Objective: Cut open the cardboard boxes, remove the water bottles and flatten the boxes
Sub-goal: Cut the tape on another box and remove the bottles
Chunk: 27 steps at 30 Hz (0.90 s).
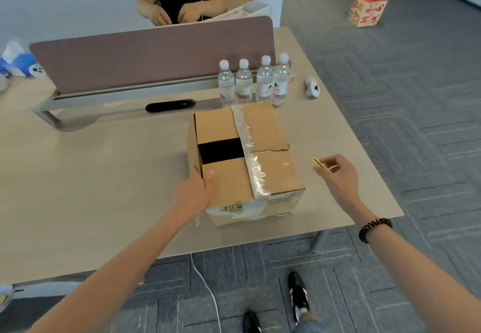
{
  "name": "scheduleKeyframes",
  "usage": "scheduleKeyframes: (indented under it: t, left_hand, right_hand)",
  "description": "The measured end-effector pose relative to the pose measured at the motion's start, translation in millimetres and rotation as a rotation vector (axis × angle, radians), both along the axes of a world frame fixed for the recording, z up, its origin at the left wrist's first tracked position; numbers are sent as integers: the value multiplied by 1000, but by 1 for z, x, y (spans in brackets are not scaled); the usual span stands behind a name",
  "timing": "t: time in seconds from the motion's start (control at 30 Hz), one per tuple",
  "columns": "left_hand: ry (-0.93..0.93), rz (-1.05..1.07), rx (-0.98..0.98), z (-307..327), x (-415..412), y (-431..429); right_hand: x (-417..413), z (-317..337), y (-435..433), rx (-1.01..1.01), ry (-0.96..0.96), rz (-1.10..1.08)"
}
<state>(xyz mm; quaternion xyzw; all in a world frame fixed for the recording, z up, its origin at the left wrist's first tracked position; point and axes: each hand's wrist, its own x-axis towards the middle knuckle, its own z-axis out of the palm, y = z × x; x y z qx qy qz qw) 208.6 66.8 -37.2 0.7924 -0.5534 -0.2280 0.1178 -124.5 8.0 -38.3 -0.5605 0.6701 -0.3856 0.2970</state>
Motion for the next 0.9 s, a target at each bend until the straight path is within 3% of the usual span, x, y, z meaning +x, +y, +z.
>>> scheduleKeyframes:
  t: [0.1, 0.27, 0.4, 0.77, 0.9]
  left_hand:
    - [25, 0, -30, -3, 2, -1]
    - [42, 1, -50, -16, 10, -3]
    - [155, -3, -77, -16, 3, -3]
    - [352, 49, -57, -18, 6, -1]
    - [390, 43, -67, -18, 6, 0]
  right_hand:
    - [-15, -27, -6, 43, 61, 9]
    - [-32, -73, -9, 161, 335, 34]
    - [-37, -100, -9, 242, 452, 94]
    - [-28, -109, -20, 225, 361, 77]
    - [14, -58, -45, -43, 161, 36]
